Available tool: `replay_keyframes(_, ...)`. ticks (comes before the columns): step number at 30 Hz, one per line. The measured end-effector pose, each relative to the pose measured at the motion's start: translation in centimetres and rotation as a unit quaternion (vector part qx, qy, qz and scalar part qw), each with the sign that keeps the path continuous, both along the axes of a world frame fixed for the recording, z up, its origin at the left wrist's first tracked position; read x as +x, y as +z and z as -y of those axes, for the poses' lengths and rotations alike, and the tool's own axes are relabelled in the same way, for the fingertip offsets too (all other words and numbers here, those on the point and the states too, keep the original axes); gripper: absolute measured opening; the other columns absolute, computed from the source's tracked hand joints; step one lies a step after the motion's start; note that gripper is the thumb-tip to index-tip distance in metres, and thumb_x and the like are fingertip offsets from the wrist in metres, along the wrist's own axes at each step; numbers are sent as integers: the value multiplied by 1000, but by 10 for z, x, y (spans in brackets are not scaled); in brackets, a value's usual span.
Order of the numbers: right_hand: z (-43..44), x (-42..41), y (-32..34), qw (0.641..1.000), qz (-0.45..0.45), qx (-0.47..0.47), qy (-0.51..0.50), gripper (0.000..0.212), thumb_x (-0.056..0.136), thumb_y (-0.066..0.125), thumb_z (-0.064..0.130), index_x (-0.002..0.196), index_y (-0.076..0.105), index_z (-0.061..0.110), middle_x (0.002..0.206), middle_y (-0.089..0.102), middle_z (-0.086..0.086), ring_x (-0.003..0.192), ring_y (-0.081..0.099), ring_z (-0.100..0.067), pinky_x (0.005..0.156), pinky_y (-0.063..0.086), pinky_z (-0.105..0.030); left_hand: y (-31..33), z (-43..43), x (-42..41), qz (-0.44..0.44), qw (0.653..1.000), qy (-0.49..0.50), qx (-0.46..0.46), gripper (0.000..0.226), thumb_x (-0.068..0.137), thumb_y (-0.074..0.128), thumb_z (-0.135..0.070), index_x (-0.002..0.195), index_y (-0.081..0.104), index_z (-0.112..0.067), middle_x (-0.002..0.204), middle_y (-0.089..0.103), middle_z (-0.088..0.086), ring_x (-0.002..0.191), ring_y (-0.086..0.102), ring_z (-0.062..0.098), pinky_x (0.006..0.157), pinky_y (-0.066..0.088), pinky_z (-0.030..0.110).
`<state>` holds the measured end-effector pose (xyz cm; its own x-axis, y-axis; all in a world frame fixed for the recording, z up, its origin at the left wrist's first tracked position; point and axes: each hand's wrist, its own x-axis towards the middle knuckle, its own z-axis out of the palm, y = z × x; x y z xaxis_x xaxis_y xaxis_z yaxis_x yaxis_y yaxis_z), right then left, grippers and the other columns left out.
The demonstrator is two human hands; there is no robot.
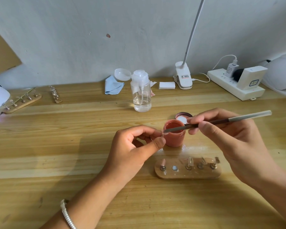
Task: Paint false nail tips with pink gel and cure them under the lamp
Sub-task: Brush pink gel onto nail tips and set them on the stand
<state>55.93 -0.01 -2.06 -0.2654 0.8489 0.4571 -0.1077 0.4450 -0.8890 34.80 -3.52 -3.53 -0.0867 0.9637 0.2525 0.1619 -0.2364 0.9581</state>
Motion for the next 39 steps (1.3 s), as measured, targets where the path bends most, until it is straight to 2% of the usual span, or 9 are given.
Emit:
replay_keyframes(7,-6,5,-3,999,-31,-10,-32,13,86,63,13,83,75,17,72,72,-2,81,69,-12,82,50,-16,-1,0,-1,4,1000,2,-2,17,69,81,-29,82,78,-19,87,77,2,77,68,12,70,54,23)
replay_keyframes(10,-2,2,-3,1000,2,19,-3,11,91,69,29,93,76,21,83,75,-3,89,71,-16,87,51,-19,-1,0,-1,8,1000,0,-1,16,69,82,-29,82,78,-21,82,76,0,74,66,8,67,52,18)
replay_keyframes(13,-1,1,-2,1000,21,23,3,27,86,73,46,97,76,21,87,76,-2,93,71,-19,90,52,-24,-1,0,-1,9,1000,2,-2,17,68,82,-29,82,78,-21,82,76,-1,74,66,8,68,52,18)
replay_keyframes(19,-7,5,-6,999,-7,17,-50,7,85,67,16,82,74,15,73,73,-2,79,68,-12,79,47,-15,-2,0,-2,8,1000,3,-5,18,70,82,-30,84,78,-19,88,77,1,79,69,10,71,53,19)
replay_keyframes(25,1,2,-4,999,14,34,4,29,87,71,47,97,75,19,86,75,-3,92,70,-22,90,53,-27,-1,0,0,15,1000,0,-6,18,67,82,-31,83,79,-22,81,76,-2,75,67,7,69,52,17)
replay_keyframes(30,-5,4,-5,999,-7,20,-30,7,83,71,23,83,75,18,75,73,-4,87,69,-20,87,51,-24,-2,0,-1,17,1000,2,-8,19,68,82,-29,83,78,-18,84,77,1,76,67,8,69,52,18)
replay_keyframes(32,-6,6,-5,999,-19,17,-45,7,83,67,16,81,74,16,72,72,-2,84,68,-16,84,50,-21,-2,0,-1,19,1000,4,-10,19,68,82,-29,83,78,-18,84,77,1,75,67,8,68,52,17)
replay_keyframes(37,-1,2,-3,999,2,39,19,26,87,73,44,95,75,19,88,75,0,94,71,-20,91,52,-26,-1,0,0,21,1000,4,-10,19,67,82,-29,83,78,-20,79,76,-3,73,66,5,67,51,15)
replay_keyframes(39,-1,2,-3,998,20,54,11,21,90,72,39,96,74,19,88,75,1,94,71,-21,90,52,-28,-1,0,0,22,1000,1,-8,19,67,82,-30,83,78,-20,80,76,-3,73,66,5,67,51,15)
